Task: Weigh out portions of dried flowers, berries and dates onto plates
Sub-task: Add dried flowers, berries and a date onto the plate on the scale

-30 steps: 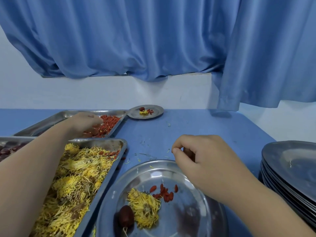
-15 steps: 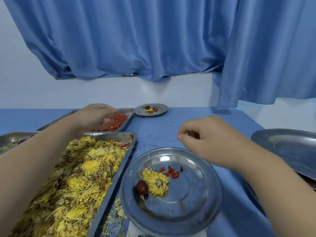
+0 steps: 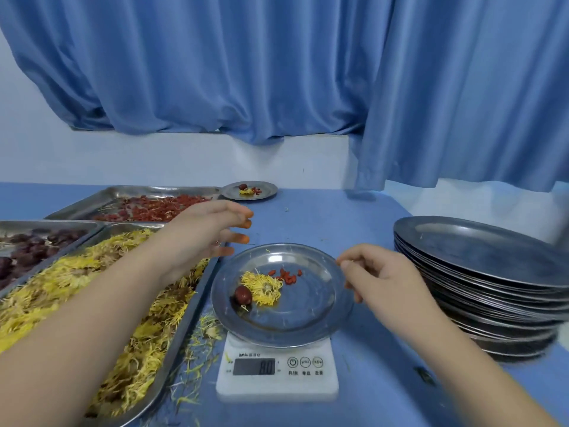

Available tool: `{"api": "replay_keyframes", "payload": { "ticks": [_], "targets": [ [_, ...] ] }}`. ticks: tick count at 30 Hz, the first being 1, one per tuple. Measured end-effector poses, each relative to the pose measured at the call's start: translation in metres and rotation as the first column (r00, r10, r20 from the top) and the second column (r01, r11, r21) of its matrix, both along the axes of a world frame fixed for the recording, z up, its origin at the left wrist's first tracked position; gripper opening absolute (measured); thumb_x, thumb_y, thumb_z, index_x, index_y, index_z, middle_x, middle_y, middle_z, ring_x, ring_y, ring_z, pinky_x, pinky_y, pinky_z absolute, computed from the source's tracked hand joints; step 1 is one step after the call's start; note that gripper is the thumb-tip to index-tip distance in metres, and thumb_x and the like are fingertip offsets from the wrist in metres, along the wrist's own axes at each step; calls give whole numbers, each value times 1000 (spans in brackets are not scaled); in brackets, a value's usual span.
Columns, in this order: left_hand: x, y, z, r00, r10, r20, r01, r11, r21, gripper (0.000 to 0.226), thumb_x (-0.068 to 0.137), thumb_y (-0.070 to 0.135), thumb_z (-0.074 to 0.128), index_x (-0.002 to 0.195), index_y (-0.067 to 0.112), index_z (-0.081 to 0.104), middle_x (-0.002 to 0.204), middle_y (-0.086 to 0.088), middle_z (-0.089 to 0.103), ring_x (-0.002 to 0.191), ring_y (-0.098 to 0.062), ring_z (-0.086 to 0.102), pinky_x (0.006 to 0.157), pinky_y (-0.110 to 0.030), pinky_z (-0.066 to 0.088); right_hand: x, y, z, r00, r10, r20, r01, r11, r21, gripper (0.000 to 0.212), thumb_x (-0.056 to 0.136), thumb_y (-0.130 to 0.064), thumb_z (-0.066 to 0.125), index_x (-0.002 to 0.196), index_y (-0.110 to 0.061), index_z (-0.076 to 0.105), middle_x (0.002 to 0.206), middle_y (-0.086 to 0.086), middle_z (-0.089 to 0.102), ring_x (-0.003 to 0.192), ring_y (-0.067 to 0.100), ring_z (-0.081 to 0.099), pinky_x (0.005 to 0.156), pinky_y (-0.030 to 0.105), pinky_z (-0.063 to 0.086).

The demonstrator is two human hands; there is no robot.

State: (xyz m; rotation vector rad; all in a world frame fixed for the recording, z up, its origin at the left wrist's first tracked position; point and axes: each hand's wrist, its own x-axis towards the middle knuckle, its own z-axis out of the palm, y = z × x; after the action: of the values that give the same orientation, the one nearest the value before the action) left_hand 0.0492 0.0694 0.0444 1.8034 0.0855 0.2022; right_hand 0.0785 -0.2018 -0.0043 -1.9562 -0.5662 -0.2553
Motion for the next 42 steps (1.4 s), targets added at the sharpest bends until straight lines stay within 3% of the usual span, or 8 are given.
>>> {"api": "replay_keyframes", "payload": {
  "ticks": [3,10,14,24,28,34,38,42],
  "targets": [
    [-16,-9,-15,990,126,70,-130,990,53,14,94,27,59,100,32,71,103,10,73,90,-4,70,86,-34,53,-6,-9,-18,995,-101,17,100,995,16,19,87,-14,59,72,-26,63,63,9,58,51,7,46,53,21,40],
    [-31,-9,-38,962,268,45,-262,960,-102,18,94,24,57,105,31,70,109,8,72,105,-10,66,99,-44,46,-3,-10,-32,978,-203,44,208,954,-217,18,84,-28,61,72,-24,49,53,-2,55,47,6,45,48,25,33],
    [-36,-9,-45,959,281,22,-271,942,-198,19,93,20,57,103,27,72,106,8,72,107,-12,65,100,-47,45,-5,-7,-34,976,-215,-42,197,946,-257,18,83,-29,60,73,-21,47,56,2,59,46,10,54,52,32,46],
    [-48,-15,-41,981,194,22,-174,921,-347,20,95,22,54,108,19,67,125,-4,64,110,-23,66,97,-50,46,-13,-1,-27,893,35,-449,58,980,193,10,88,1,59,84,-7,54,59,7,57,43,16,57,41,26,45],
    [-48,-15,-42,983,180,34,-149,893,-425,28,93,24,56,119,15,63,124,-6,64,110,-24,66,105,-58,41,-14,1,-28,878,111,-465,61,938,340,14,90,5,55,83,-7,53,54,9,58,47,15,58,45,23,48],
    [-44,-12,-42,977,197,85,-98,761,-642,19,92,24,54,110,19,60,114,-9,67,116,-29,61,112,-57,31,-13,2,-29,886,139,-443,105,869,483,19,89,7,55,80,-10,52,63,10,52,48,13,54,46,21,49],
    [-45,-9,-40,972,197,128,-43,686,-726,22,95,24,50,115,20,57,128,-15,62,128,-32,53,112,-53,34,-8,6,-25,866,178,-468,116,838,533,22,89,6,54,78,-12,49,67,11,53,50,15,53,46,22,48],
    [-46,-9,-42,964,214,157,-35,688,-725,25,96,24,47,119,27,56,134,-8,61,128,-24,53,115,-46,32,2,18,-17,863,189,-469,111,834,541,27,89,7,54,73,-14,46,65,9,56,49,14,53,46,22,46]
  ]
}}
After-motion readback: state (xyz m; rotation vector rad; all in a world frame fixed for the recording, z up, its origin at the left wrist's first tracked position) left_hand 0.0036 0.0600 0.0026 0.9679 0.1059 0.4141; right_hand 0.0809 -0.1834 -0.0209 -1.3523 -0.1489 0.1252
